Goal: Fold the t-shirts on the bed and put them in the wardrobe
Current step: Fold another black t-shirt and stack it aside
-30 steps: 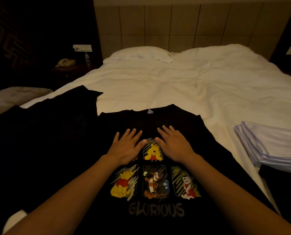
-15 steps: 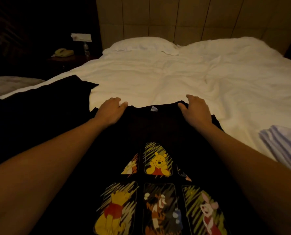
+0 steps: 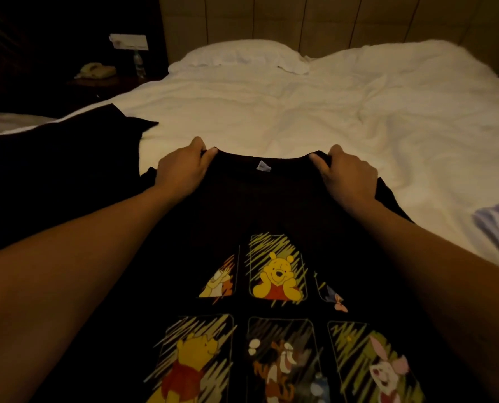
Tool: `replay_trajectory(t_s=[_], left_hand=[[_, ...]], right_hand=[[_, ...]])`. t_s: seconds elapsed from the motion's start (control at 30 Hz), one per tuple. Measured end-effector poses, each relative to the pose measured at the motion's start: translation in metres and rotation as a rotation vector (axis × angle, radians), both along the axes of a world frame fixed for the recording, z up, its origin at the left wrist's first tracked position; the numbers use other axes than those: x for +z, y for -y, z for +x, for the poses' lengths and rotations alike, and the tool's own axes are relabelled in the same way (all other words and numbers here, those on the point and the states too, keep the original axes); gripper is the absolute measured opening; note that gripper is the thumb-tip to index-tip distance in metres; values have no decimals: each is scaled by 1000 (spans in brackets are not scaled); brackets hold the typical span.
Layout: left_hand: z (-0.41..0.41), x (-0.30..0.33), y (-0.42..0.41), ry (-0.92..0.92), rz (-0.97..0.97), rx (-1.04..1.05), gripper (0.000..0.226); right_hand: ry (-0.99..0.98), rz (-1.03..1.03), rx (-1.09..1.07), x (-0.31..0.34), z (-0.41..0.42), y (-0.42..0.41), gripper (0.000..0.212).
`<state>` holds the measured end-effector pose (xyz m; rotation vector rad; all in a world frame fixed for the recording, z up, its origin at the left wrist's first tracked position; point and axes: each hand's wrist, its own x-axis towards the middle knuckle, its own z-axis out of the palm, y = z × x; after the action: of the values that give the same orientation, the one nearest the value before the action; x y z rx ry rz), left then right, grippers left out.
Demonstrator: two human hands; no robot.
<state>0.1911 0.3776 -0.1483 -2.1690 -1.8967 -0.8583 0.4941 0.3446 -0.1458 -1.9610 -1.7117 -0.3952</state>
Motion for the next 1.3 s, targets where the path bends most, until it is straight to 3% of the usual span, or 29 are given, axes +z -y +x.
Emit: replay_trajectory(t_s=[0.13, 0.27, 0.53, 0.8, 0.93, 1.07, 1.17, 1.3], left_hand=[[-1, 25, 16, -48, 195, 68, 44], [-11, 55, 40, -97, 382, 10, 43], [-23, 86, 119, -81, 486, -84, 46], [-34, 49, 235, -127, 434, -161, 54], [-39, 12, 293, -175, 300, -193, 63], [-50, -16, 333, -221, 21, -176, 76], [-46, -1, 348, -195, 24, -181, 80], [-27, 21, 356, -118, -160, -264, 99]], right_hand=[[-78, 151, 4, 18, -1, 13, 51], [-142, 246, 111, 43, 3, 33, 49], [-194, 218, 192, 78, 6, 113, 53], [-202, 127, 247, 47, 11, 230, 57], [-188, 26, 300, 16, 17, 283, 58], [-55, -257, 330, 1, 22, 325, 90], [-61, -277, 309, 10, 18, 339, 105], [16, -301, 365, 19, -1, 347, 88]])
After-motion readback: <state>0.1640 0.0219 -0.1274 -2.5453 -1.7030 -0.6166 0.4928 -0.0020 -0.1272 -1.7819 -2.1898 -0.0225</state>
